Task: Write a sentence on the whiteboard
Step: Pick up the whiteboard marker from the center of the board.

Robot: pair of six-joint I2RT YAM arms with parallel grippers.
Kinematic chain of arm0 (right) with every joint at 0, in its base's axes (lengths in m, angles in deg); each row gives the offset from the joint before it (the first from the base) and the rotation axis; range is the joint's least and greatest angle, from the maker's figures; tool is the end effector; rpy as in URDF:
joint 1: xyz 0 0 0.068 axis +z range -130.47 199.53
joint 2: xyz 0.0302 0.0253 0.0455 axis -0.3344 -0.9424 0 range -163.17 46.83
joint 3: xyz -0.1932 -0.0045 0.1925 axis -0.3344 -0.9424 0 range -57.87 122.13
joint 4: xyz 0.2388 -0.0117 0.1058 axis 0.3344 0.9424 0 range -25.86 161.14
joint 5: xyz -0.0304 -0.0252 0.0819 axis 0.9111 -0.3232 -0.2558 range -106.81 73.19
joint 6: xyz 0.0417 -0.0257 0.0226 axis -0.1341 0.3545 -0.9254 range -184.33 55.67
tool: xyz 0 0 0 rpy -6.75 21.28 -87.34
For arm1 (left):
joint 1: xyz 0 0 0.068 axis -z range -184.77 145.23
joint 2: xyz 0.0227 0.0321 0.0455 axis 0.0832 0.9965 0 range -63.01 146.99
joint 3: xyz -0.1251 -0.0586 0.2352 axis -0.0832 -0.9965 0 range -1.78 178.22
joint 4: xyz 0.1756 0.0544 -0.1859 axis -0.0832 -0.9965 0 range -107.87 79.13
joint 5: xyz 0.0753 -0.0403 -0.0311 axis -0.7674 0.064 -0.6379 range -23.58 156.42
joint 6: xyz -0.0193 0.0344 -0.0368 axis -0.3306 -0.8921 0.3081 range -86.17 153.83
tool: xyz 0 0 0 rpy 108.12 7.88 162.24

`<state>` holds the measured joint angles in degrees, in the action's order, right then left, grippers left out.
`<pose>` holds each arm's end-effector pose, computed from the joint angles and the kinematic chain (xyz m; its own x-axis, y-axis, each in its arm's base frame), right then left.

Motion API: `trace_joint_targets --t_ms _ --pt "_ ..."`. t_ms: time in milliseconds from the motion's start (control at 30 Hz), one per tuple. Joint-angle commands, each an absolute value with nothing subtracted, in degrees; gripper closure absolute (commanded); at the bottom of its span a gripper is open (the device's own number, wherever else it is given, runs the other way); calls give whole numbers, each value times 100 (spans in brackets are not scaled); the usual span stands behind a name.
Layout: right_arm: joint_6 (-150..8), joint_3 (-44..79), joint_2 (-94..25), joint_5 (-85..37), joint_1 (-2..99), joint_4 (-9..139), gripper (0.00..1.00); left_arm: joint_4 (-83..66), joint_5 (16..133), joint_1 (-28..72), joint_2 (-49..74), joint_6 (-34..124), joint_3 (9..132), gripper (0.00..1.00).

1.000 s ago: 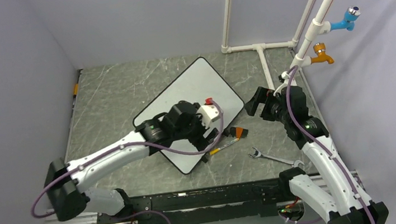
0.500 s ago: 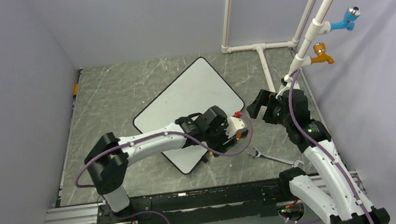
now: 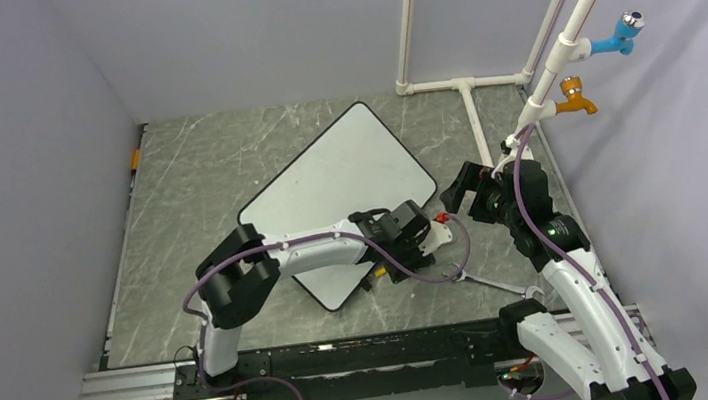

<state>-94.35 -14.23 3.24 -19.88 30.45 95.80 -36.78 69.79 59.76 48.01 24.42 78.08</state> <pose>0.1637 0.0335 0.2983 -0.5627 0.4003 -0.7233 0.0550 0.8912 0.4503 0.1765 -0.3755 0.1925 -0.2066 0.8130 -0.5443 0.9617 0.2713 0.0401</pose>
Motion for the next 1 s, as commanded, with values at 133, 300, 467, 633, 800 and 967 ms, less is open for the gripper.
trace_joint_targets --t_ms 133,300,467,633,800,967 --pt "-9514 -1427 385 -2076 3056 9530 0 -3862 6742 6041 5227 2467 8116 43" --pt "-9561 -1388 301 -2192 3061 9503 0 -3743 6677 6044 5266 2498 7999 45" --pt "-9579 -1351 270 -2221 3055 9490 0 -3697 6690 6044 5296 2469 7914 51" --pt "-9576 -1325 278 -2205 3053 9540 0 -3728 6787 6036 5373 2458 7910 71" --pt "-9521 -1256 314 -2101 3060 9644 0 -3577 6991 6036 5279 2484 7813 92" --pt "-9414 -1098 326 -1957 3061 9785 0 -3406 7232 6036 4899 2498 7695 100"
